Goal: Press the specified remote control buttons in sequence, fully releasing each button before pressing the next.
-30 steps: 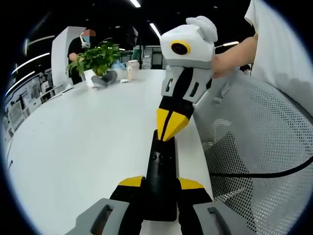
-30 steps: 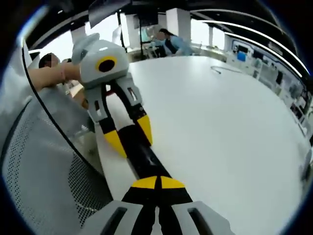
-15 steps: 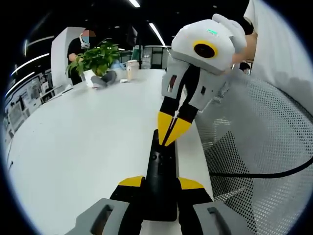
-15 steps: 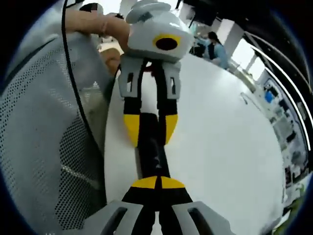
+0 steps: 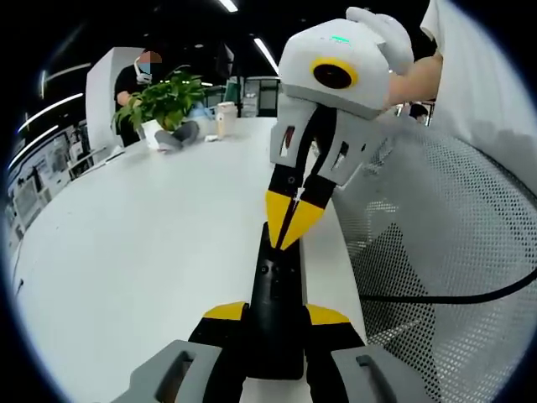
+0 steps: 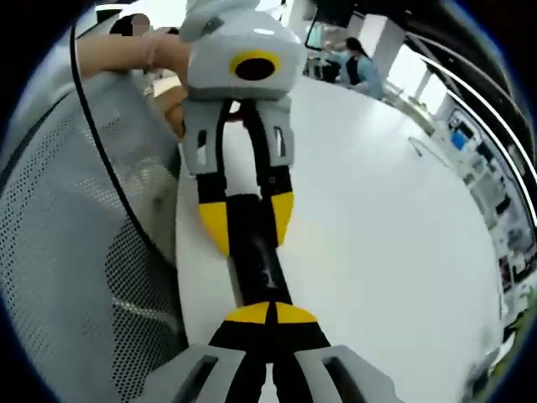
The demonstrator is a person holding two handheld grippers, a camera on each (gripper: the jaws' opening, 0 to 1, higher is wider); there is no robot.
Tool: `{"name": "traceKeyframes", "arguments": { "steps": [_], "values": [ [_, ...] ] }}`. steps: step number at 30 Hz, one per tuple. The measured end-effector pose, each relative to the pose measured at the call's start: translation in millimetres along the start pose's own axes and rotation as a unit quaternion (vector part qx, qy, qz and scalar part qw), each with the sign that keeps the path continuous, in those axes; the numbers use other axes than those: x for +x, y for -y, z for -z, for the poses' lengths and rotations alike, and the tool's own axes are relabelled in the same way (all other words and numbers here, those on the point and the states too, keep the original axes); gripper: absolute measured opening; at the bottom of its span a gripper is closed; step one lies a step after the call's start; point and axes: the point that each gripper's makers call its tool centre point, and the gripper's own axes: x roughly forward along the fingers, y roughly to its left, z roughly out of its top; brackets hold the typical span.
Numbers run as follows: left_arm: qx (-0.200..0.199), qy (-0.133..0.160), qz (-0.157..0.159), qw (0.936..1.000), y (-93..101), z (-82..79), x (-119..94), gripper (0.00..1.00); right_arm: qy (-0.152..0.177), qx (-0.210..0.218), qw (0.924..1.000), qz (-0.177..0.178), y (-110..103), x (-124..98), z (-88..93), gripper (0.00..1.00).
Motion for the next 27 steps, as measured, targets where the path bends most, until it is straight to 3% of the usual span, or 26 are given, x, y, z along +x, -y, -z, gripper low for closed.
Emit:
{"name": "traceKeyframes", "arguments": {
  "steps": [6,13,27],
  "values": [
    [0.005,-0.002,-0.001,1.0,0.6,-0.6,0.0,0.24,0.002,0.019,0.9998,-0.006,0.0,0.0,-0.8,0.0],
    [0.006,-0.001,-0.001,1.0,0.3,-0.3,0.1,0.24,-0.006,-0.029,0.9996,-0.004,-2.3,2.0,-4.8,0.0],
    [0.006,0.0,0.001,1.0,0.1,-0.3,0.0,0.24,-0.025,-0.071,0.997,-0.021,-3.5,6.4,-7.6,0.0]
  ]
}}
